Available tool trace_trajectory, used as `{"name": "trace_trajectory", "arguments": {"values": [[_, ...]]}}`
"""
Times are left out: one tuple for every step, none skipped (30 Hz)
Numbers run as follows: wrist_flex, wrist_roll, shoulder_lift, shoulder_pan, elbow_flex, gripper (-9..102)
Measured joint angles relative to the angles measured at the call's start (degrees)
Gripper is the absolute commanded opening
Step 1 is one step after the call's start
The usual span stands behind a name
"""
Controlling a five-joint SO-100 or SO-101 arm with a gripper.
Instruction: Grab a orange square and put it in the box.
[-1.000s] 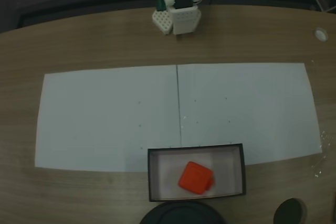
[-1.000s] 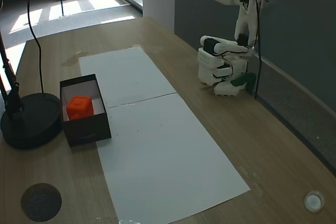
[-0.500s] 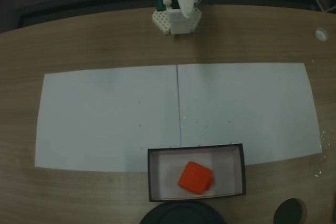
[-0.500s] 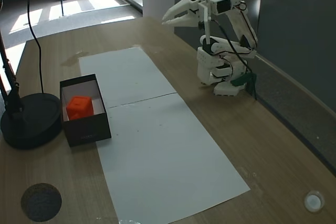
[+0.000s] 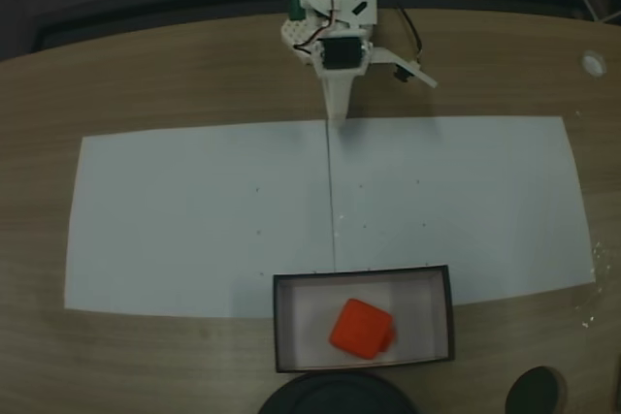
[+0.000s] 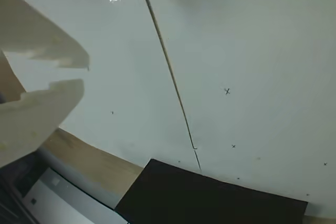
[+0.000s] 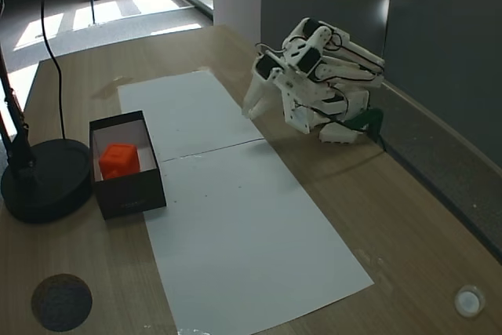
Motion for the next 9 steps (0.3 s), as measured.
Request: {"name": "trace_trajectory", "arguments": {"values": [[0.35, 0.0, 0.0, 0.0, 0.18, 0], [0.44, 0.0, 0.0, 0.35, 1.14, 0], [0.44, 0.0, 0.0, 0.44, 2.81, 0], [0.44, 0.0, 0.0, 0.53, 3.78, 0], [0.44, 0.0, 0.0, 0.53, 3.87, 0], [0.44, 0.0, 0.0, 0.62, 3.96, 0], [0.44, 0.0, 0.0, 0.7, 3.96, 0], [0.44, 0.0, 0.0, 0.7, 3.96, 0], [0.44, 0.0, 0.0, 0.7, 3.96, 0]]}}
